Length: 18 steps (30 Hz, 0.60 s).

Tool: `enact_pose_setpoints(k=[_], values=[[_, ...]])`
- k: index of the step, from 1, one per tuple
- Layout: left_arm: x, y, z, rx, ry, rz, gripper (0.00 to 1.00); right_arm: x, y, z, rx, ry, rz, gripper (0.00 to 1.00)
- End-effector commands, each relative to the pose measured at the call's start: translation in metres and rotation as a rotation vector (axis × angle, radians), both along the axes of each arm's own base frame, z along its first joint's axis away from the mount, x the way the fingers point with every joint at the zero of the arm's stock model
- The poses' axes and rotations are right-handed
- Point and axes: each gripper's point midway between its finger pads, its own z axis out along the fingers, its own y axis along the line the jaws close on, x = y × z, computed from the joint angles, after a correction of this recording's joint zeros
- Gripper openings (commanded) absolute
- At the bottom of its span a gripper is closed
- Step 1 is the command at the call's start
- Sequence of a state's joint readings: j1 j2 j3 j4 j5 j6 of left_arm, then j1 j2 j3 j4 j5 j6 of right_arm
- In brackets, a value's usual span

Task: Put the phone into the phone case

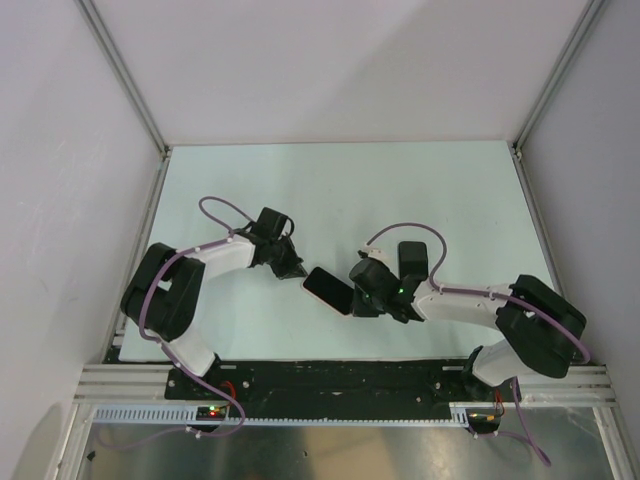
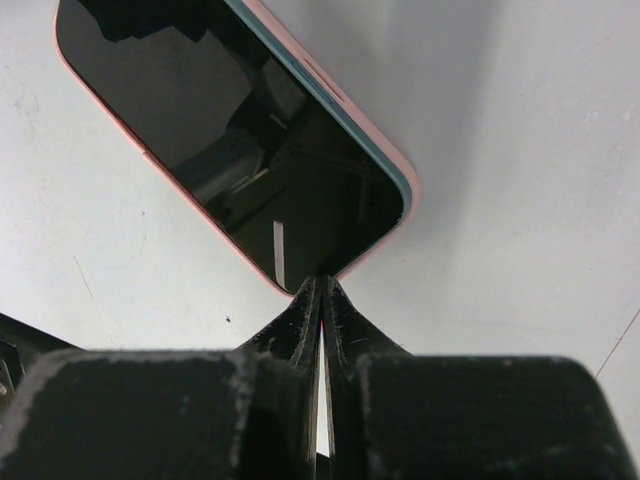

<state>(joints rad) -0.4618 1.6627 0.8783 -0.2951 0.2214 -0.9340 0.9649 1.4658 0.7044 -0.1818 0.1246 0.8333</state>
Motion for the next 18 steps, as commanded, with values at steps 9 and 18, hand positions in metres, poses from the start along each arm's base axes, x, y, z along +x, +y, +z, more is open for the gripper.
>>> enact_pose_setpoints(k=[9, 18], values=[[0.003, -0.012, 0.012, -0.045, -0.010, -0.037, 0.00, 0.005, 0.011, 0.001, -0.060, -0.026, 0.029, 0.05], [0.014, -0.004, 0.022, -0.063, -0.037, -0.020, 0.00, 0.055, 0.003, 0.088, -0.008, -0.241, 0.044, 0.19]])
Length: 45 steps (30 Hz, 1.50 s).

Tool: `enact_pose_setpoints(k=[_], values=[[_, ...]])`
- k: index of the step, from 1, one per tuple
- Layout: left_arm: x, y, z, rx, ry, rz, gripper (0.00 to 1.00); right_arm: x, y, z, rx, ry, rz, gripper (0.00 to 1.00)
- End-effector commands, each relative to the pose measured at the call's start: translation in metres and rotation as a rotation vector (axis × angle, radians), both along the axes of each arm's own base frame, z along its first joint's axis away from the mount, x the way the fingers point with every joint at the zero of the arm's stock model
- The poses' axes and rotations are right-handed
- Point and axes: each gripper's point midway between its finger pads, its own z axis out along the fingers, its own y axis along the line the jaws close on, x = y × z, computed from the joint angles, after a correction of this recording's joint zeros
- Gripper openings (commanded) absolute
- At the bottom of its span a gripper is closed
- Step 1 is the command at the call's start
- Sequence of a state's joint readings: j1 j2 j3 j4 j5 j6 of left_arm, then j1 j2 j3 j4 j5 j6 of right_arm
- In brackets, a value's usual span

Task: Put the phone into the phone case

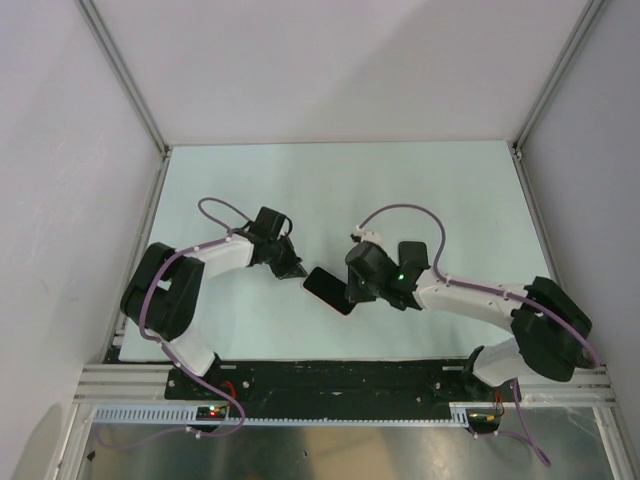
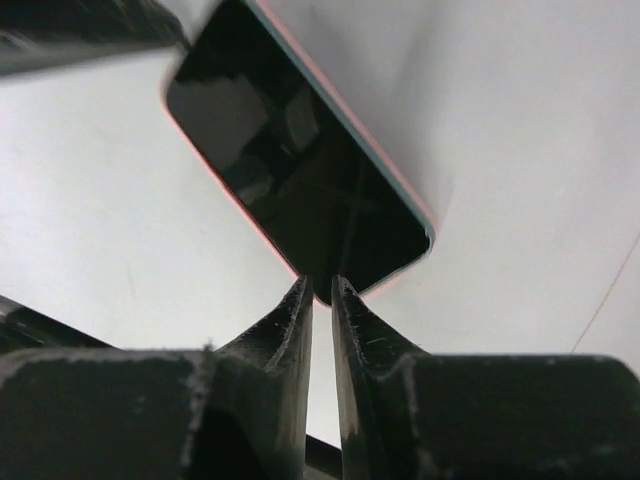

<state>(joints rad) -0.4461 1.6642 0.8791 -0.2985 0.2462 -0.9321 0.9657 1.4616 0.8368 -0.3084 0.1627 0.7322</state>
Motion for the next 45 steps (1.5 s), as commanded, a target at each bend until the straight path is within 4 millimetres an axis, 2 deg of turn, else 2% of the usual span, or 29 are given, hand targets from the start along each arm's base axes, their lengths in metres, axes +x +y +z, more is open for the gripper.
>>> enact_pose_setpoints(k=[1, 5, 9, 12, 15, 20, 24, 31, 38, 42, 45], values=[[0.015, -0.004, 0.024, -0.048, -0.059, -0.020, 0.00, 0.047, -0.004, 0.062, 0.061, -0.182, -0.009, 0.20], [0.024, 0.003, 0.039, -0.050, -0.106, -0.007, 0.06, 0.073, -0.014, 0.059, 0.068, -0.186, 0.001, 0.22], [0.019, 0.020, 0.043, -0.003, -0.121, 0.019, 0.10, 0.087, -0.015, 0.048, 0.073, -0.163, 0.043, 0.23], [0.003, 0.029, 0.039, 0.015, -0.105, 0.037, 0.10, 0.089, -0.010, 0.039, 0.079, -0.134, 0.078, 0.23], [-0.019, 0.029, 0.030, 0.021, -0.070, 0.043, 0.09, 0.091, -0.009, 0.029, 0.071, -0.111, 0.088, 0.23], [-0.047, 0.019, 0.019, 0.026, -0.025, 0.037, 0.03, 0.097, -0.010, 0.011, 0.046, -0.079, 0.080, 0.22], [-0.057, 0.007, 0.015, 0.029, -0.004, 0.021, 0.00, 0.095, -0.007, -0.002, 0.027, -0.053, 0.088, 0.22], [-0.051, -0.003, 0.005, 0.030, 0.024, 0.005, 0.00, 0.084, -0.004, -0.022, -0.028, -0.020, 0.099, 0.21], [-0.040, -0.009, -0.005, 0.048, 0.040, -0.002, 0.00, 0.067, -0.003, -0.031, -0.094, -0.010, 0.116, 0.20], [-0.026, -0.006, -0.003, 0.046, 0.029, 0.016, 0.00, 0.051, 0.000, -0.034, -0.098, 0.010, 0.128, 0.19], [-0.007, 0.006, -0.002, 0.047, 0.018, 0.056, 0.00, 0.033, 0.007, -0.035, -0.076, 0.030, 0.143, 0.19]])
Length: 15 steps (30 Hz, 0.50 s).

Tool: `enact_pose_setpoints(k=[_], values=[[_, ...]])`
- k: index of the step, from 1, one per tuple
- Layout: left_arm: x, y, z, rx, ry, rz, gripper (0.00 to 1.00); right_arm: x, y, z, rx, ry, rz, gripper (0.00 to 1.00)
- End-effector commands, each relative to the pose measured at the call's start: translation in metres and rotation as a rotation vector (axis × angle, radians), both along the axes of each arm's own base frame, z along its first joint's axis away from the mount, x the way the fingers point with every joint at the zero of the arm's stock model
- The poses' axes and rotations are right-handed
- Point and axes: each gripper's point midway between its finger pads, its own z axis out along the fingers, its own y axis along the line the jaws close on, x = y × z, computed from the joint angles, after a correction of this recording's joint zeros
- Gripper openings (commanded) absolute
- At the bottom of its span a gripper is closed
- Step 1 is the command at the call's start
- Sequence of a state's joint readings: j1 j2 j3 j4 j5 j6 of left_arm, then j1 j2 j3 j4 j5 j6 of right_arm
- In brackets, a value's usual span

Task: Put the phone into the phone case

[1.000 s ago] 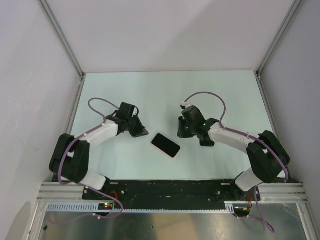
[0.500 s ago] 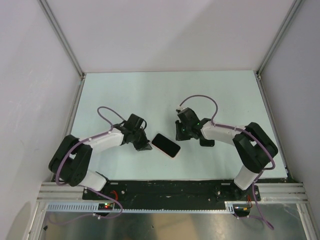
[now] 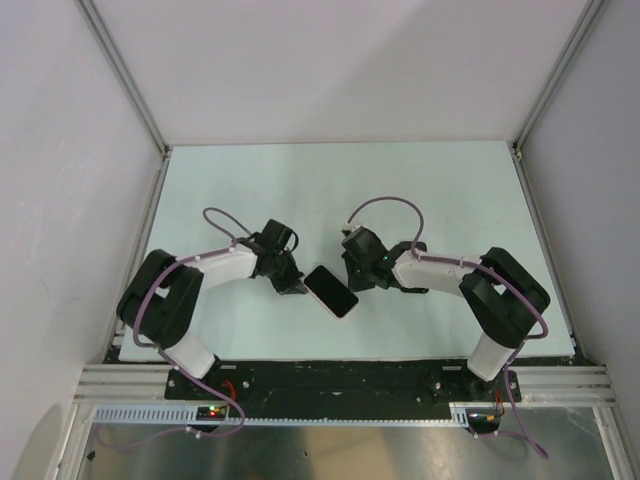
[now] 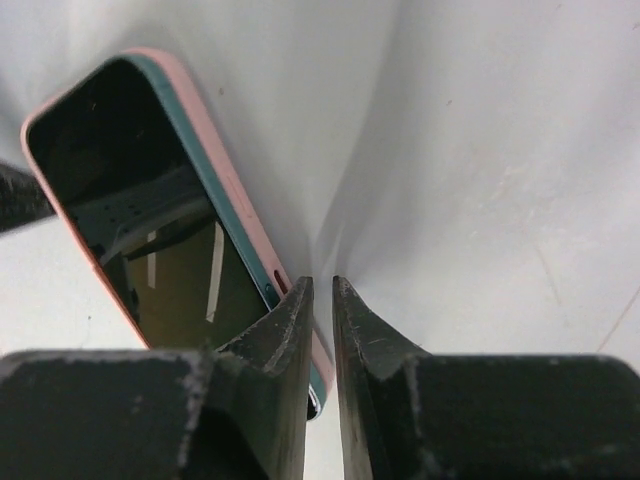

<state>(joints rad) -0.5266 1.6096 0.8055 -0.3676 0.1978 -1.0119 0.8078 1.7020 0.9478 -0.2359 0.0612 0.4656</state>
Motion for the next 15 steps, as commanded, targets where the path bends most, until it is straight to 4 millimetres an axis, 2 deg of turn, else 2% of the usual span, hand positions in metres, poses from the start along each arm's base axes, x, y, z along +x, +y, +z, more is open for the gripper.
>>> enact_pose_setpoints(k=[1, 5, 7, 12, 15], values=[[0.042, 0.008, 0.010, -0.013, -0.073, 0.044, 0.00, -0.031, 0.018, 0.006, 0.042, 0.037, 0.034, 0.18], [0.071, 0.008, 0.016, -0.034, -0.101, 0.020, 0.00, -0.054, 0.034, 0.012, 0.084, 0.059, 0.053, 0.18], [0.078, 0.007, 0.017, -0.040, -0.103, 0.012, 0.00, -0.060, 0.037, 0.013, 0.085, 0.061, 0.051, 0.18], [0.076, 0.010, 0.019, -0.035, -0.108, -0.003, 0.00, -0.051, 0.020, 0.012, 0.057, 0.042, -0.014, 0.18], [0.068, 0.016, 0.023, -0.027, -0.118, -0.010, 0.00, -0.043, 0.010, 0.023, 0.086, 0.020, -0.057, 0.21]])
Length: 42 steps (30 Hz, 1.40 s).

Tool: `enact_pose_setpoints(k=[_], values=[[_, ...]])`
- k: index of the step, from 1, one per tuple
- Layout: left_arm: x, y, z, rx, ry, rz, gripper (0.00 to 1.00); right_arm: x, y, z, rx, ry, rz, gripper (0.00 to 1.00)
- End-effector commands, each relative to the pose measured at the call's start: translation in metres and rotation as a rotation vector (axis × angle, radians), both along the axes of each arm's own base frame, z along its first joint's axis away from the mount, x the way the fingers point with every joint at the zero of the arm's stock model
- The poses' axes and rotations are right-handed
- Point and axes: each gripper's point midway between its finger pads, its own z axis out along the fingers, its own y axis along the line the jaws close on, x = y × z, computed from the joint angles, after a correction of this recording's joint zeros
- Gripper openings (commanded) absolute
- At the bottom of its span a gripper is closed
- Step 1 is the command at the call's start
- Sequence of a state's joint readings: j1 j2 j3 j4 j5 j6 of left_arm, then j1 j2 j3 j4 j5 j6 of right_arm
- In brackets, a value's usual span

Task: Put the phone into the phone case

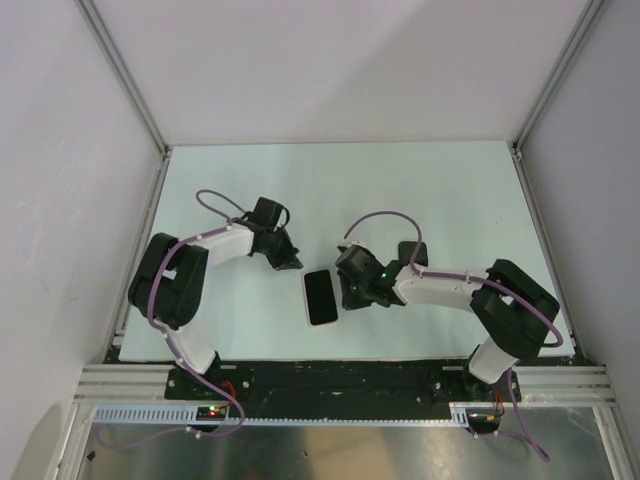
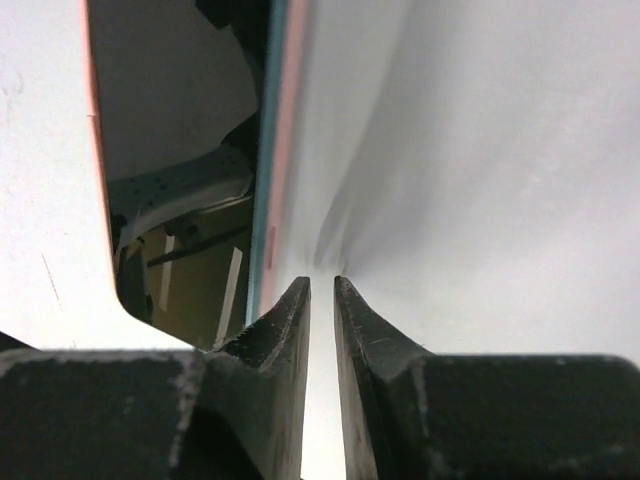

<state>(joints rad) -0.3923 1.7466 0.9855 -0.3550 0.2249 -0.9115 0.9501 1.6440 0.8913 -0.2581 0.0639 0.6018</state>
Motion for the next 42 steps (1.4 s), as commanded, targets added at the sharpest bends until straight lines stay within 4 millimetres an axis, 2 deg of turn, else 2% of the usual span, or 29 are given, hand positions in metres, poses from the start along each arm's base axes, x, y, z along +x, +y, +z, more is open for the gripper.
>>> enact_pose_setpoints(k=[1, 4, 8, 15, 20, 33, 42], values=[[-0.009, 0.005, 0.015, -0.002, -0.045, -0.047, 0.01, 0.015, -0.015, 0.027, 0.063, -0.051, -0.094, 0.23], [-0.024, 0.012, 0.018, 0.002, -0.053, -0.052, 0.01, 0.015, -0.015, 0.043, 0.124, -0.080, -0.091, 0.26], [-0.046, 0.013, 0.019, -0.009, -0.047, -0.055, 0.01, 0.000, -0.001, 0.056, 0.196, -0.085, -0.032, 0.25], [-0.067, -0.002, 0.023, -0.027, -0.045, -0.094, 0.01, -0.018, 0.015, 0.052, 0.211, -0.061, 0.028, 0.20], [-0.068, -0.006, 0.025, -0.035, -0.048, -0.106, 0.00, -0.020, 0.013, 0.046, 0.186, -0.055, 0.020, 0.20], [-0.069, -0.009, 0.024, -0.035, -0.045, -0.127, 0.00, -0.026, 0.024, 0.025, 0.157, -0.013, 0.047, 0.20], [-0.072, -0.001, 0.015, -0.001, -0.034, -0.108, 0.00, -0.024, 0.025, 0.020, 0.142, -0.010, 0.045, 0.15]])
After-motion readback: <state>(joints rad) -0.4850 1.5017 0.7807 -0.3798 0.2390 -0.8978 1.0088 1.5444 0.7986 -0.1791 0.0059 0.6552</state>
